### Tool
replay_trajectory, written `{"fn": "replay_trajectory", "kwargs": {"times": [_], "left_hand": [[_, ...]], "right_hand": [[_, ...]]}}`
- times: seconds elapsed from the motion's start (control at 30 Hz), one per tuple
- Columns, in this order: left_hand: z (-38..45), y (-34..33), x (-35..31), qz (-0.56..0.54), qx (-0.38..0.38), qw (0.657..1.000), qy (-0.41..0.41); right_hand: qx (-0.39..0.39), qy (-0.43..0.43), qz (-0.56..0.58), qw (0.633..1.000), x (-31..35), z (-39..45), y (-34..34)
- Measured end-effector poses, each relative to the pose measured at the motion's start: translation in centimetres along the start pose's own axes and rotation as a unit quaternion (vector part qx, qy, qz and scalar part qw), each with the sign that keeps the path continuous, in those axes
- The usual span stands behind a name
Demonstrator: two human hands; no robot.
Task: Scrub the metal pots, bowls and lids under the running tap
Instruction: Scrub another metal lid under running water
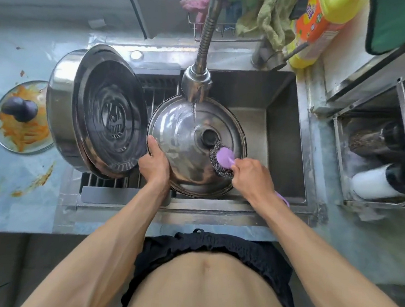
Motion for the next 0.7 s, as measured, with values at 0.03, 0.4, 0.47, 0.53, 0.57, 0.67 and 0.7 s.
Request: {"fn": "replay_trajectory", "kwargs": {"times": [0.03, 0.4, 0.47, 0.53, 0.57, 0.67, 0.7], "left_hand": [[0.0, -0.1, 0.1, -0.004, 0.003, 1.000, 0.003], [-0.2, 0.0, -1.8, -0.010, 0.002, 0.997, -0.079], [-0.3, 0.1, -2.6, -0.013, -0.002, 0.994, -0.112], [-0.5, 0.1, -3.2, -0.006, 0.007, 0.989, -0.149], [-0.6, 0.2, -3.4, -0.001, 0.012, 0.986, -0.168], [-1.1, 0.0, -5.0, 0.013, 0.036, 0.975, -0.218], [-1.1, -0.2, -5.7, 0.016, 0.044, 0.971, -0.234]], "right_hand": [[0.003, 0.002, -0.006, 1.000, 0.1, -0.1, 0.1], [0.010, 0.050, 0.005, 0.999, 5.5, 0.9, 0.6], [0.005, 0.071, 0.000, 0.997, 6.0, 1.2, 0.8], [-0.002, 0.089, 0.009, 0.996, 6.8, 1.0, 1.0], [-0.008, 0.096, 0.016, 0.995, 7.1, 0.9, 1.1], [-0.043, 0.101, 0.024, 0.994, 7.9, 2.0, 2.2], [-0.051, 0.101, 0.020, 0.993, 7.9, 2.6, 2.6]]}}
Point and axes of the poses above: each hand's wrist, its own z-axis towards the middle knuckle, its own y-axis out of the back of the hand, x = y × z, the point moved 10 cm from there along z, towards the middle knuckle, and after that the axes turned 7 degrees about -x, right-handed, at the moved point
